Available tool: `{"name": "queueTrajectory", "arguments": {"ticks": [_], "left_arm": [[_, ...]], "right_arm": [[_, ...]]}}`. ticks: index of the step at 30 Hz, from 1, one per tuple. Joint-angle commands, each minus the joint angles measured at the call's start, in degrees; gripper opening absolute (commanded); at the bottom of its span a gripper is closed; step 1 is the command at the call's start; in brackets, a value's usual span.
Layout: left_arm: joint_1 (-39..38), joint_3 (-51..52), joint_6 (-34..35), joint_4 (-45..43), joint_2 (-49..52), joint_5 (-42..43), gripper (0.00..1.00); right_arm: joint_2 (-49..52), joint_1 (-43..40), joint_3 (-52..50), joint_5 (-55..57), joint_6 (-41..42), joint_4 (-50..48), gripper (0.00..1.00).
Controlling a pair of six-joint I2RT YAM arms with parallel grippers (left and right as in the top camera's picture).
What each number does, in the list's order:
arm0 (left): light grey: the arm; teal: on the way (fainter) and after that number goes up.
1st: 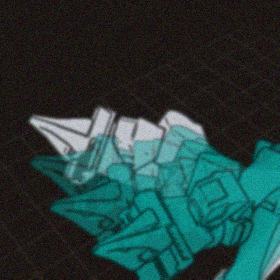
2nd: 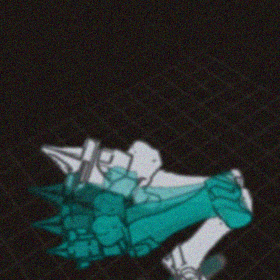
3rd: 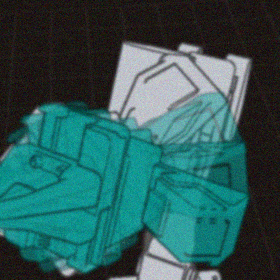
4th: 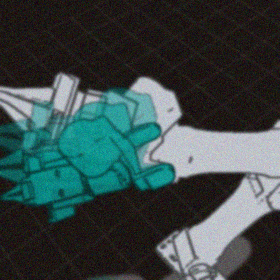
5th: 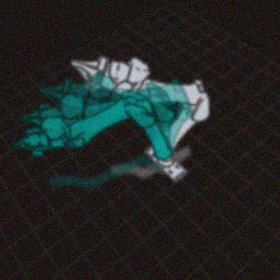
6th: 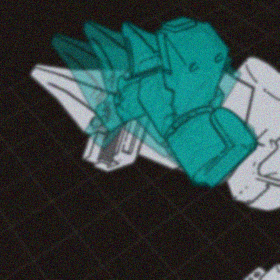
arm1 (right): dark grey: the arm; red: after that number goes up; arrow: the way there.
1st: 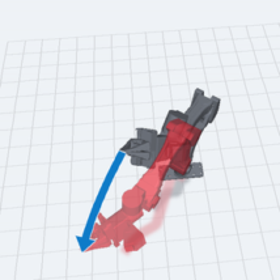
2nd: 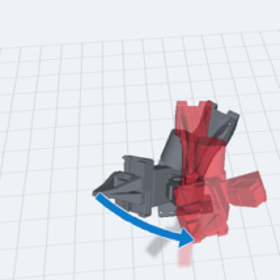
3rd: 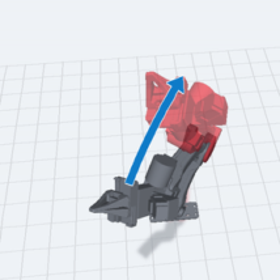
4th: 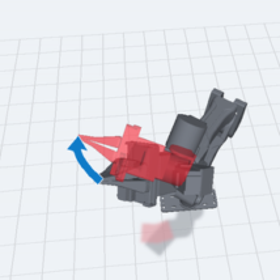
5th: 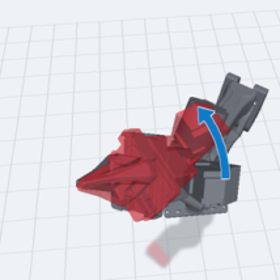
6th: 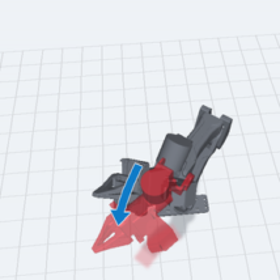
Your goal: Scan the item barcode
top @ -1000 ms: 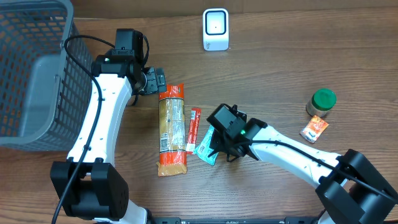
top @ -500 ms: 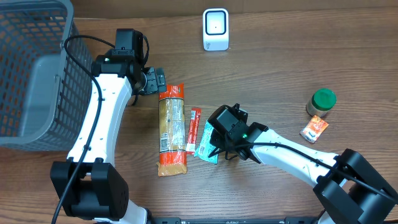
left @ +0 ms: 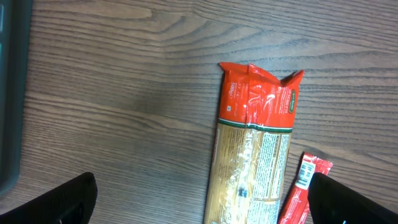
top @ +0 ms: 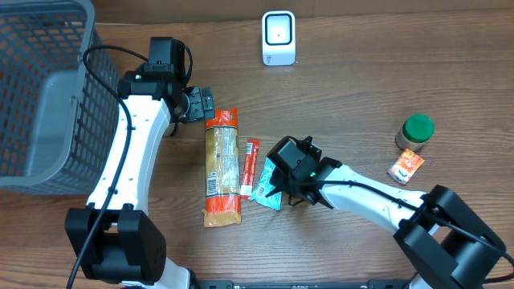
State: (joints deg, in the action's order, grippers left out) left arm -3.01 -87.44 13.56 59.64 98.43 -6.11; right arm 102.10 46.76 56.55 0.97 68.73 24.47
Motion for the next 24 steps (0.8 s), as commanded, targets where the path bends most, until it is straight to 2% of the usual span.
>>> {"name": "queueTrajectory", "arguments": {"ticks": [1, 4, 11, 15, 16, 21, 24], "left_arm": [[-0.02, -0.87, -0.26, 0.02, -0.7, -0.42, 1.0], [-0.02, -0.87, -0.26, 0.02, -0.7, -0.42, 1.0], [-0.02, -0.87, -0.26, 0.02, -0.7, -0.42, 1.0], [-0.02, -0.87, -0.26, 0.02, -0.7, -0.42, 1.0], [-0.02, -0.87, -0.26, 0.02, -0.7, -0.42, 1.0], [-0.02, -0.87, -0.26, 0.02, -0.7, -0.42, 1.0], [-0.02, -0.87, -0.26, 0.02, -0.7, -0.42, 1.0]], "right_arm": [[-1.75, -3.48, -0.57, 0.26, -0.17, 4.61, 0.04], [-3.91, -6.91, -0.57, 0.24, -0.17, 8.48, 0.05], [-4.48, -10.05, -0.57, 0.17, -0.17, 12.33, 0.18], [-4.48, -9.86, -0.57, -0.63, -0.13, 12.28, 0.48], [-4.48, -9.81, -0.57, -1.22, -0.13, 12.28, 0.53], [-4.48, -9.68, -0.7, -4.57, -0.04, 12.31, 0.55], [-4.48, -8.83, -0.74, -5.2, 0.59, 12.28, 0.49]]}}
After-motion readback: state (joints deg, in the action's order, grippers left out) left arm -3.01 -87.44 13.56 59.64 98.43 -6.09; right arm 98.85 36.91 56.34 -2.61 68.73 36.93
